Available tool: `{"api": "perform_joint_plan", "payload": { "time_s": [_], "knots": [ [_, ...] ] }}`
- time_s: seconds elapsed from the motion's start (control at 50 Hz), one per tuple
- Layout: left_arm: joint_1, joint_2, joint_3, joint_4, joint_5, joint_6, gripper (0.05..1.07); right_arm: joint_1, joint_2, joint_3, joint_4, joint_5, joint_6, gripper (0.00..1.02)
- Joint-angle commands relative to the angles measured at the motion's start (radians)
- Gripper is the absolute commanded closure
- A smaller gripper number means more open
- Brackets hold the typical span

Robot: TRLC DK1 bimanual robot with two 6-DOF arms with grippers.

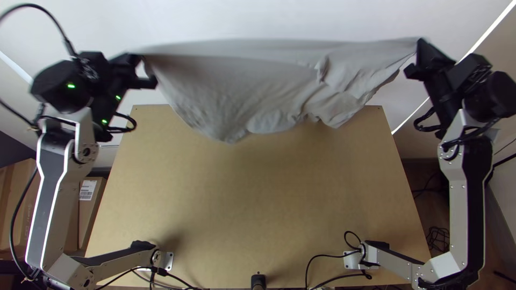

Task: Fold the t-shirt

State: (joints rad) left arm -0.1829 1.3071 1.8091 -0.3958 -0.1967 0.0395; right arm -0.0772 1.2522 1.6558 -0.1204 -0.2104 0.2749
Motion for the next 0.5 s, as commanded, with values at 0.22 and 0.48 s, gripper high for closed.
{"api": "perform_joint_plan", "payload": {
  "time_s": [0.22, 0.48],
  "knots": [
    [0.030, -0.080, 0.165, 0.144, -0.141, 0.142, 1.05, -0.013, -0.103, 0.174, 0.061, 0.062, -0.022, 1.00],
    [0.022, -0.339, 0.110, 0.149, -0.191, 0.065, 1.05, 0.048, -0.366, 0.104, 0.045, 0.057, -0.017, 1.00]
  ]
}}
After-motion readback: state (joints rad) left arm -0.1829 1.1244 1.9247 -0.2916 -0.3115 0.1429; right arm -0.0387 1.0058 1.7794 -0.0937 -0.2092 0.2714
